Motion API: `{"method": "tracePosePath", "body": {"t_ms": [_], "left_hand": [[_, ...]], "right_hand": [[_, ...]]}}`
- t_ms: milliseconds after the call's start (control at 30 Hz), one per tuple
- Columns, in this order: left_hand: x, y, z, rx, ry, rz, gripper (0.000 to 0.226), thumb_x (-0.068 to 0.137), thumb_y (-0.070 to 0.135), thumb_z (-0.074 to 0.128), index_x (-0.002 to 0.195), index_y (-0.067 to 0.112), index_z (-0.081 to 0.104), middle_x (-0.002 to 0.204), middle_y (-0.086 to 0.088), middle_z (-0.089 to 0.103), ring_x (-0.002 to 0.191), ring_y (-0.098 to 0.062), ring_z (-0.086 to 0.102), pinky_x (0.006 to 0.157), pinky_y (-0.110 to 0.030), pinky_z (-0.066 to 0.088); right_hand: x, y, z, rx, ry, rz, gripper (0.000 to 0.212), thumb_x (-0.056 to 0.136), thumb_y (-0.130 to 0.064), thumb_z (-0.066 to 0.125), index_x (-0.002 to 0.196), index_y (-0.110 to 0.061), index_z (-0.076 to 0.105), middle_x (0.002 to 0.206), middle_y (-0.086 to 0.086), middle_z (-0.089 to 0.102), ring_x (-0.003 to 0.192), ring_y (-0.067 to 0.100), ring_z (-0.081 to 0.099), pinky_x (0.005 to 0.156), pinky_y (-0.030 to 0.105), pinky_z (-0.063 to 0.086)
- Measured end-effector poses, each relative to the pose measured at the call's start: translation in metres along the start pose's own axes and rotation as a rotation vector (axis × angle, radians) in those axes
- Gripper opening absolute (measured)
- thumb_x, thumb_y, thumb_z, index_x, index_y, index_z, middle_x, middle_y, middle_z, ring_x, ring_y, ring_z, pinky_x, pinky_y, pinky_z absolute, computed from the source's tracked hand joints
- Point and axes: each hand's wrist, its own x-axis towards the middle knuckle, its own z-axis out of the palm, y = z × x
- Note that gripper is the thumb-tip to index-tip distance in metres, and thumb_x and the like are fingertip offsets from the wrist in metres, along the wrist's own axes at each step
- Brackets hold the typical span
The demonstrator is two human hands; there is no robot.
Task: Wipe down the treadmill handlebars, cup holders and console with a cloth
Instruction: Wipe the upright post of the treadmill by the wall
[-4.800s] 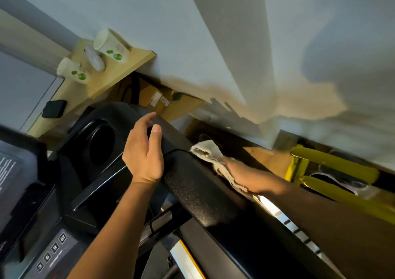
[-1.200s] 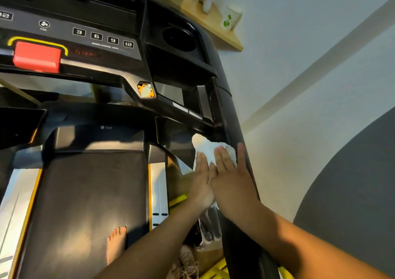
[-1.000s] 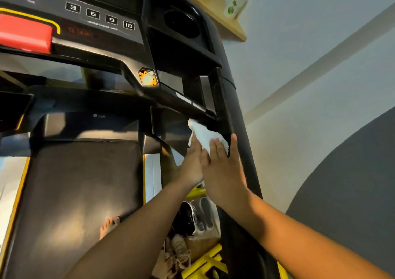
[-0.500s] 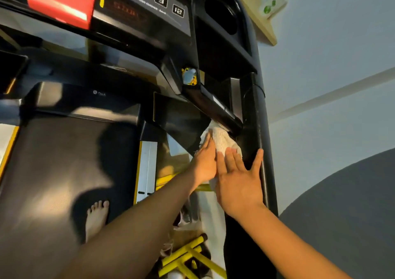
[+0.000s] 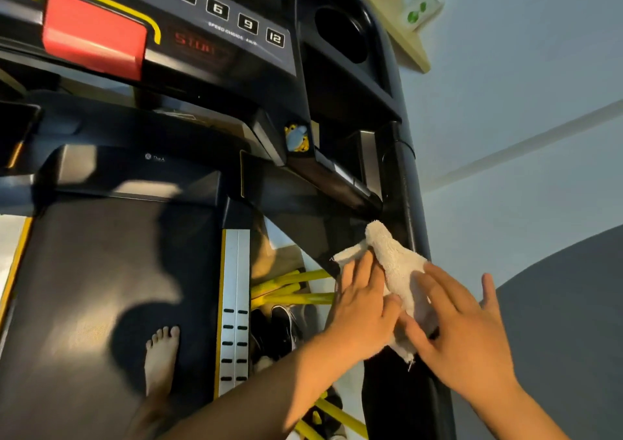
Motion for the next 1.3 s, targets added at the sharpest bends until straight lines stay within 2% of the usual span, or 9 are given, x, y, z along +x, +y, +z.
{"method": "tracePosePath", "body": {"t_ms": [133,267,400,500,667,833,1000,1167,1300], "left_hand": [[-0.011,0.029,0.011,0.208,-0.065,0.197,0.075,0.104,0.027,0.032,0.148,0.02,-0.028,0.148,-0.004,-0.049,0.134,-0.022,-0.048,0.117,-0.047,-0.019],[0.007,0.048,0.015,0.339,-0.048,0.214,0.061,0.103,0.038,0.031,0.155,0.036,-0.001,0.143,-0.008,-0.054,0.126,-0.036,-0.054,0.109,-0.057,-0.027],[0.044,0.068,0.004,0.763,-0.059,0.288,0.059,0.092,0.053,0.048,0.147,0.033,0.038,0.163,-0.009,-0.016,0.136,-0.043,-0.04,0.107,-0.068,-0.021],[0.085,0.077,-0.018,1.013,-0.074,0.457,0.052,0.087,0.062,0.048,0.132,0.036,0.057,0.159,-0.004,0.029,0.149,-0.037,-0.002,0.111,-0.064,-0.016],[0.114,0.056,-0.037,0.667,0.072,0.68,0.046,0.091,0.028,0.056,0.135,0.016,0.057,0.141,-0.004,0.056,0.141,-0.028,0.037,0.12,-0.045,-0.001],[0.069,0.035,-0.032,0.599,0.157,0.524,0.051,0.103,0.034,0.03,0.149,0.013,0.038,0.162,-0.003,0.022,0.152,-0.017,0.002,0.121,-0.042,-0.009],[0.015,0.025,-0.02,0.556,0.153,0.452,0.056,0.102,0.036,0.018,0.155,0.019,0.024,0.164,-0.001,0.008,0.151,-0.016,-0.005,0.124,-0.037,0.006],[0.023,0.027,-0.045,0.653,0.1,0.438,0.059,0.086,0.028,0.036,0.142,0.018,0.05,0.153,-0.006,0.04,0.13,-0.028,0.043,0.11,-0.041,0.034],[0.058,0.035,-0.066,0.815,0.107,0.505,0.048,0.088,0.026,0.037,0.129,0.018,0.061,0.145,-0.008,0.047,0.138,-0.033,0.036,0.12,-0.049,0.019]], "right_hand": [[-0.013,0.015,0.0,0.423,-0.059,0.187,0.068,0.088,-0.062,0.05,0.148,-0.037,0.032,0.15,-0.016,0.039,0.138,0.006,0.036,0.119,0.046,0.021],[-0.018,0.026,-0.01,0.619,0.115,0.471,0.063,0.092,-0.019,0.061,0.149,-0.028,0.035,0.149,-0.005,0.043,0.138,0.019,0.04,0.109,0.036,0.033],[-0.005,0.021,-0.01,0.831,0.211,0.454,0.041,0.099,-0.023,0.049,0.14,-0.028,0.048,0.136,-0.011,0.055,0.12,0.0,0.052,0.098,0.019,0.036],[0.014,0.009,-0.006,1.039,0.137,0.427,0.047,0.098,-0.04,0.04,0.144,-0.033,0.041,0.139,-0.017,0.047,0.119,-0.007,0.047,0.099,0.015,0.033],[0.04,0.013,-0.001,1.14,0.094,0.389,0.039,0.104,-0.039,0.03,0.142,-0.039,0.038,0.137,-0.015,0.05,0.12,0.0,0.051,0.098,0.013,0.036],[0.019,0.012,0.007,0.888,0.196,0.269,0.036,0.102,-0.021,0.045,0.136,-0.024,0.055,0.13,-0.009,0.057,0.117,0.0,0.05,0.092,-0.003,0.029],[0.011,0.013,0.006,0.731,0.182,0.309,0.036,0.101,-0.028,0.044,0.134,-0.022,0.056,0.133,-0.003,0.061,0.119,0.013,0.058,0.104,0.024,0.042],[0.055,0.003,0.001,0.513,0.197,0.238,0.043,0.105,-0.028,0.029,0.14,-0.012,0.047,0.141,0.009,0.051,0.129,0.025,0.048,0.107,0.04,0.038],[0.077,0.012,-0.001,0.544,0.257,0.083,0.027,0.087,-0.008,0.051,0.101,0.003,0.071,0.112,0.021,0.069,0.102,0.037,0.068,0.073,0.052,0.059]]}}
